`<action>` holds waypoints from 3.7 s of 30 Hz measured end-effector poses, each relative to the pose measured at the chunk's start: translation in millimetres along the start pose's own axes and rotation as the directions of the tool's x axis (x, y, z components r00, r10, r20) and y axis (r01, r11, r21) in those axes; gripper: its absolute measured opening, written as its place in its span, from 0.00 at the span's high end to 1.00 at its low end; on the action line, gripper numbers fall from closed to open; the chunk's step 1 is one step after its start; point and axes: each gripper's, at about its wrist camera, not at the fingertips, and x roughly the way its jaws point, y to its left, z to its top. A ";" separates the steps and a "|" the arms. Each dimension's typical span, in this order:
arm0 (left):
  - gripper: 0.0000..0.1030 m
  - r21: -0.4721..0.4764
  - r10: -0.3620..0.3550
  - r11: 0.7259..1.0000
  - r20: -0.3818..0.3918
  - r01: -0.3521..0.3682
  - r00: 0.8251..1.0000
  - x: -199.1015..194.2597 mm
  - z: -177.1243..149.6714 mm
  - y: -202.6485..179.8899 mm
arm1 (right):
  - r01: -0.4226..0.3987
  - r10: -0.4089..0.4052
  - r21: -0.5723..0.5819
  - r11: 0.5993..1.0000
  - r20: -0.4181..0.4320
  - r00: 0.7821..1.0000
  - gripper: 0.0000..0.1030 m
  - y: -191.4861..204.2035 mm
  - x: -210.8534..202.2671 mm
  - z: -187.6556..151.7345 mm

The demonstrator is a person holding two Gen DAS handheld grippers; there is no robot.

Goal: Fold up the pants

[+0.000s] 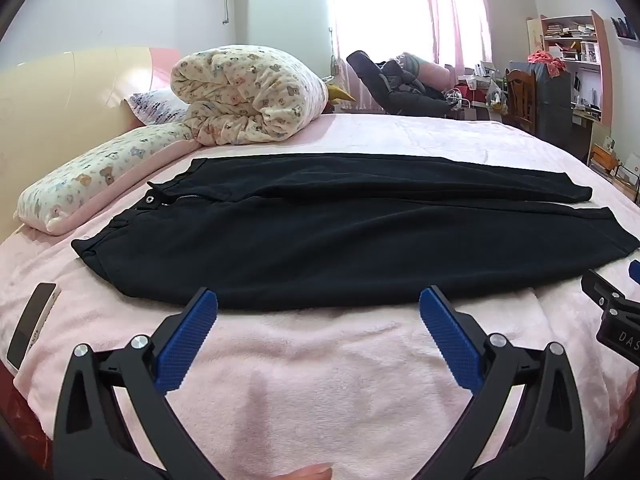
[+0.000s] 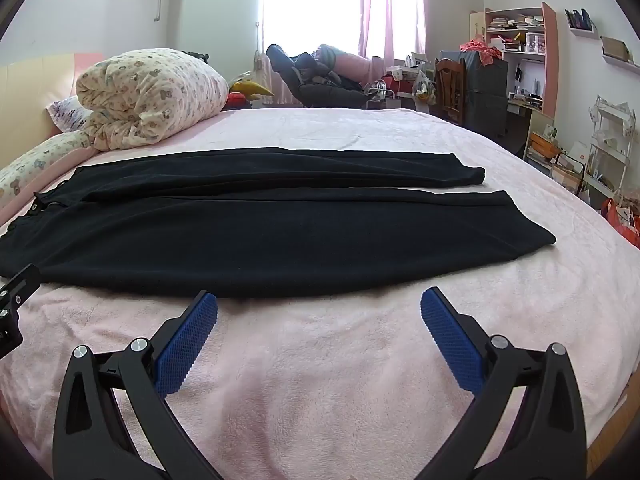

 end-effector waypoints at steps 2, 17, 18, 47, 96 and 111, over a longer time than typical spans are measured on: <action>0.02 0.002 0.002 1.000 -0.001 -0.002 1.000 0.0 0.0 -0.3 | 0.001 -0.001 -0.001 1.000 0.002 1.000 0.01 0.3 0.2 -0.1; 0.02 -0.001 -0.001 1.000 -0.002 0.001 1.000 0.3 0.0 0.0 | -0.001 0.001 0.001 1.000 0.001 1.000 0.01 0.9 2.1 -0.6; 0.02 -0.001 0.000 1.000 -0.002 0.000 1.000 0.2 0.0 0.0 | -0.001 0.001 0.001 1.000 0.001 1.000 0.01 1.0 2.1 -0.6; 0.02 -0.001 -0.001 1.000 0.000 0.001 1.000 0.0 0.0 0.0 | -0.002 0.002 0.002 1.000 0.002 1.000 0.01 0.9 4.4 -0.4; 0.02 -0.002 0.000 1.000 -0.001 0.000 1.000 0.1 0.0 0.0 | -0.002 0.002 0.002 1.000 0.003 1.000 0.01 3.2 10.3 -2.1; 0.02 -0.002 -0.001 1.000 -0.002 0.001 1.000 0.2 0.0 0.0 | -0.007 0.007 0.007 1.000 0.006 1.000 0.01 2.6 10.2 0.5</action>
